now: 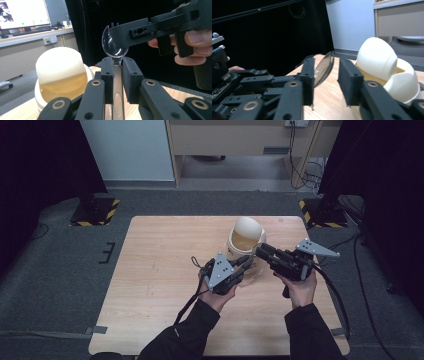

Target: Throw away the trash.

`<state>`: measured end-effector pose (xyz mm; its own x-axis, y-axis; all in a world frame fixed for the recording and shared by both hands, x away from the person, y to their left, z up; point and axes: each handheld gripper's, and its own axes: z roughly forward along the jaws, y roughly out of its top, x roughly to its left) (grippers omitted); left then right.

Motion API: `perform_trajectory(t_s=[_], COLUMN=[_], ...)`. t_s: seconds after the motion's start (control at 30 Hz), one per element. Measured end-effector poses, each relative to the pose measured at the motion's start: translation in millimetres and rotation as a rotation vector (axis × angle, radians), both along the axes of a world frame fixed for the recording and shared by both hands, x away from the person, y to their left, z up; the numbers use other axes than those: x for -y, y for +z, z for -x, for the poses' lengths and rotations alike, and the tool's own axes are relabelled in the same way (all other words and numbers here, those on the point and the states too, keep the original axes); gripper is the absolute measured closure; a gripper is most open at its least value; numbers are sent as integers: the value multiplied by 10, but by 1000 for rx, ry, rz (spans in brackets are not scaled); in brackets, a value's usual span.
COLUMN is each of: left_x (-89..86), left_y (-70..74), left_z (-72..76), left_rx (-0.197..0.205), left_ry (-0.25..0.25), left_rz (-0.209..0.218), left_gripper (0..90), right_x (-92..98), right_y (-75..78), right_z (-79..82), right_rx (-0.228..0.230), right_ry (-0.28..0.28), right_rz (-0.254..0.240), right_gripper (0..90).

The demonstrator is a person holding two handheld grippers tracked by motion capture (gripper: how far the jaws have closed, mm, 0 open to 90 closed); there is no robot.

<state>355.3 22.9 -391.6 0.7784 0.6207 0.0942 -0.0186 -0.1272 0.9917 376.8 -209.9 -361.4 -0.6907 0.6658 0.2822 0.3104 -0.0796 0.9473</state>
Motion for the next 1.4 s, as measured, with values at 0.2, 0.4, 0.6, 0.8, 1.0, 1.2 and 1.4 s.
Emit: perform_trajectory(t_s=[0.2, 0.4, 0.6, 0.8, 1.0, 1.2, 1.4], left_x=[-7, -189, -644, -1213, -1720, -1966, -2068], left_y=[-23, -10, -8, -213, -494, -804, -1021], left_z=[-4, 14, 40, 130, 145, 57, -51], left_rx=[-31, -65, -119, -208, -339, -428, -502], left_ry=[-11, 2, 54, 126, 229, 301, 346], left_rz=[16, -1, -55, -145, -176, -197, -221], left_gripper=[795, 769, 714, 621, 483, 362, 254], right_x=[-6, 19, 62, 119, 158, 136, 80], right_y=[9, 13, 42, 84, 145, 222, 275], right_z=[12, 10, -6, -27, -68, -130, -195], right_rx=[-10, 8, 26, 61, 102, 139, 169], right_ry=[19, -1, -26, -71, -116, -149, -177], right_rz=[-24, -6, -8, 4, 1, 25, 48], right_gripper=[846, 866, 867, 866, 866, 867, 867])
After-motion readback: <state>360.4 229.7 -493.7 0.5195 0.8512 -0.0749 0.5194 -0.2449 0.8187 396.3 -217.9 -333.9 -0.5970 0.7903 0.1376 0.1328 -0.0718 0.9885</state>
